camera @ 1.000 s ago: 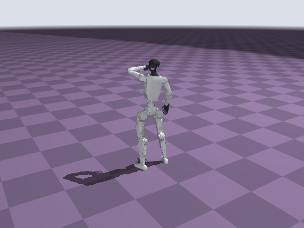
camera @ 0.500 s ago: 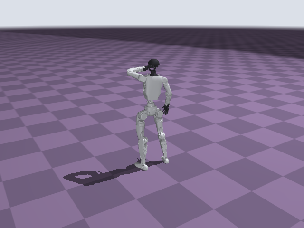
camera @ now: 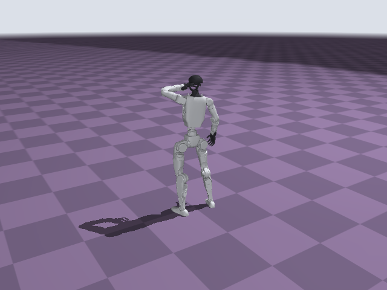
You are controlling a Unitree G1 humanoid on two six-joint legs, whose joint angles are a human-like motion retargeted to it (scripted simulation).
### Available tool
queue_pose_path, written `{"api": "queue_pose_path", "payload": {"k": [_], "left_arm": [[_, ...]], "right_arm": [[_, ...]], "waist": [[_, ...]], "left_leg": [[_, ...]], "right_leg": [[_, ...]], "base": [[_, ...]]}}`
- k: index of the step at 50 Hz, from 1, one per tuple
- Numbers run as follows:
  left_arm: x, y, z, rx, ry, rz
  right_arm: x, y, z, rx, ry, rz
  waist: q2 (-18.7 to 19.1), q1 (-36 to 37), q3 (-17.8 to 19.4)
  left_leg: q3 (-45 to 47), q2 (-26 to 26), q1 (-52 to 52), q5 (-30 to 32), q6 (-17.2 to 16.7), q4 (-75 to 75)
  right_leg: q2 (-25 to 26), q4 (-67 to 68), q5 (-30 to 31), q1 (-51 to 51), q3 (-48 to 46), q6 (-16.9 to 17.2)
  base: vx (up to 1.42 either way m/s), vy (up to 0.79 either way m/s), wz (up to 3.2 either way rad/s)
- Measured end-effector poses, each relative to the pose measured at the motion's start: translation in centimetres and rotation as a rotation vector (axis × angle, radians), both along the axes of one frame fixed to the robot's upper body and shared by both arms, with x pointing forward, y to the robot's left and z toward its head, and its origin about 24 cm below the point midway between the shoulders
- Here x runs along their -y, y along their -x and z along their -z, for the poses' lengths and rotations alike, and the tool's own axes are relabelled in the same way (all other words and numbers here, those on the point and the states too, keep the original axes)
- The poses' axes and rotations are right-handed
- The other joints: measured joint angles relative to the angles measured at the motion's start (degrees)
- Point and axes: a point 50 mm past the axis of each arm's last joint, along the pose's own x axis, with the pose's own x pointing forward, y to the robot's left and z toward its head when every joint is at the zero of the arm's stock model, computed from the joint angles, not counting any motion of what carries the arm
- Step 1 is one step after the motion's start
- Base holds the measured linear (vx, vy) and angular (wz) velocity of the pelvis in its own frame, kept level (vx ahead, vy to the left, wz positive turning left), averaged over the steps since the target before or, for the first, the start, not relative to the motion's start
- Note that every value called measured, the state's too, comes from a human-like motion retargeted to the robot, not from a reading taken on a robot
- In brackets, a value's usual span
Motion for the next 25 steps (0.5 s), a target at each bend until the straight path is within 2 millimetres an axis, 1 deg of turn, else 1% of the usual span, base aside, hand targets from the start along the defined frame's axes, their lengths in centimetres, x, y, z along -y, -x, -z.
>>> {"api": "queue_pose_path", "payload": {"k": [3,5,6,8,14,15,17,20,25], "left_arm": [[-1.3,-0.2,0.3,-0.034,0.012,-0.02],[-1.6,-0.2,0.4,-0.04,0.013,-0.027],[-1.4,-0.2,0.3,-0.035,0.01,-0.026],[-0.6,-0.1,0.1,-0.017,-0.001,-0.019],[3.3,0.4,-0.4,0.052,-0.052,0.03],[3.7,0.4,-0.4,0.057,-0.062,0.034],[3.8,0.4,-0.3,0.057,-0.078,0.031],[2.8,-0.1,-0.1,0.036,-0.088,0.004],[-0.8,-0.8,0.3,-0.032,-0.043,-0.059]], "right_arm": [[0.2,-0.4,-0.4,0.036,0.0,0.018],[0.3,-0.3,-0.5,0.047,-0.001,0.035],[0.3,-0.2,-0.5,0.046,-0.001,0.044],[0.4,0.2,-0.3,0.037,-0.002,0.06],[-0.4,1.1,0.6,-0.021,-0.011,0.054],[-0.5,1.2,0.7,-0.028,-0.014,0.046],[-0.8,1.1,0.8,-0.031,-0.017,0.03],[-0.9,0.6,0.7,-0.015,-0.019,0.016],[-0.9,-0.1,0.1,0.042,-0.024,0.022]], "waist": [[0.24,0.05,-0.13],[0.4,0.03,-0.3],[0.44,0.01,-0.41],[0.43,-0.03,-0.65],[-0.42,-0.19,-1.07],[-0.58,-0.21,-1.1],[-0.75,-0.17,-1.14],[-0.8,0.1,-1.14],[-0.53,0.85,-0.99]], "left_leg": [[0.33,0.07,-0.01,0.0,-0.04,-0.03],[0.18,0.09,-0.08,0.04,-0.08,-0.05],[-0.03,0.08,-0.14,0.07,-0.1,-0.07],[-0.58,0.03,-0.27,0.16,-0.14,-0.09],[-2.37,-0.22,-0.63,0.44,-0.07,-0.05],[-2.52,-0.26,-0.65,0.46,-0.03,-0.03],[-2.47,-0.28,-0.61,0.46,0.06,0.0],[-1.83,-0.2,-0.39,0.37,0.18,0.02],[-0.18,0.11,0.11,0.08,0.26,0.06]], "right_leg": [[0.1,0.0,0.14,-0.24,0.29,0.11],[0.1,-0.02,0.16,-0.21,0.12,0.16],[0.08,-0.04,0.14,-0.12,-0.11,0.16],[0.0,-0.09,0.07,0.14,-0.68,0.15],[-0.34,-0.27,-0.16,1.06,-2.48,0.03],[-0.37,-0.3,-0.17,1.15,-2.61,0.02],[-0.39,-0.31,-0.15,1.17,-2.54,0.02],[-0.29,-0.25,-0.07,0.92,-1.87,0.06],[0.09,0.04,0.14,0.19,-0.19,0.29]], "base": [[0.0,0.0,0.0],[0.0,0.0,0.0],[0.0,0.0,0.0],[0.0,0.01,0.25],[0.0,0.01,0.23],[0.0,0.0,0.0],[0.0,0.0,0.0],[0.0,-0.01,-0.15],[0.0,-0.01,-0.29]]}}
